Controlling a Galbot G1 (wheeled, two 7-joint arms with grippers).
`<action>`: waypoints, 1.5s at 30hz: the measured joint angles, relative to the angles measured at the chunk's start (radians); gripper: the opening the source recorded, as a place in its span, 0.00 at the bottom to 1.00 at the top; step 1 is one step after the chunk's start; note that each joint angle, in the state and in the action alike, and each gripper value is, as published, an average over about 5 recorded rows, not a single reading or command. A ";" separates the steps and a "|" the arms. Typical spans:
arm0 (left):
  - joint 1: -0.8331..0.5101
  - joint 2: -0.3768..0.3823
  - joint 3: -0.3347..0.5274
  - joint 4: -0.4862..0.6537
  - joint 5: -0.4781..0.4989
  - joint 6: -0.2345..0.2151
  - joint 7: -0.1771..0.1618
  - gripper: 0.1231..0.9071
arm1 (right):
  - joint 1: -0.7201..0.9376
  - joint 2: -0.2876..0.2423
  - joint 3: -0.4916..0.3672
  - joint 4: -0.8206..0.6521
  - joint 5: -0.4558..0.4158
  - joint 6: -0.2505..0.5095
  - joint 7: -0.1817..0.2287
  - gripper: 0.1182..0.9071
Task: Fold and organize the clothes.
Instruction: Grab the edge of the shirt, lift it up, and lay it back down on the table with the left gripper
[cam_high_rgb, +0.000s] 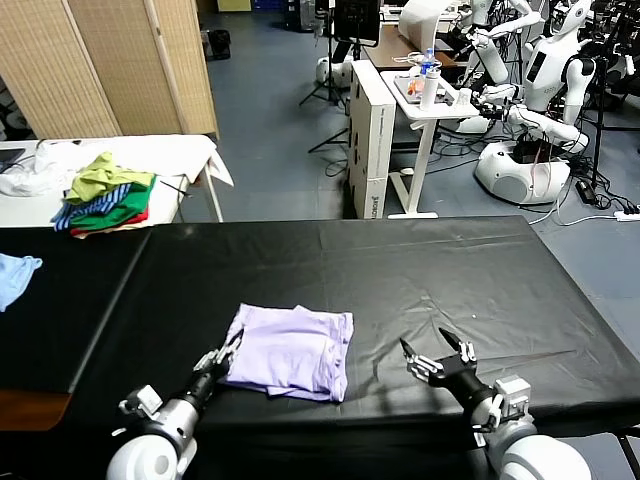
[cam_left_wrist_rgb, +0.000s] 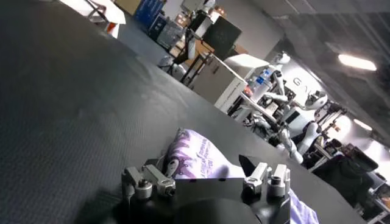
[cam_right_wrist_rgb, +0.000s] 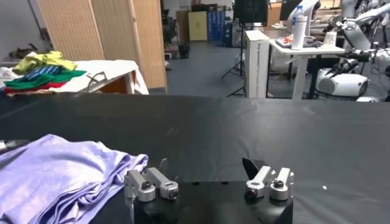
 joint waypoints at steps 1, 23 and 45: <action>0.000 0.000 -0.001 -0.001 -0.003 0.000 -0.001 0.26 | 0.000 0.002 -0.002 0.000 -0.003 0.000 0.000 1.00; 0.118 0.219 -0.196 -0.180 0.170 -0.012 -0.100 0.08 | 0.065 0.026 -0.083 -0.072 -0.063 0.003 0.000 1.00; 0.172 0.194 -0.212 -0.410 0.222 0.110 -0.248 0.08 | 0.062 0.032 -0.109 -0.092 -0.084 0.006 -0.001 1.00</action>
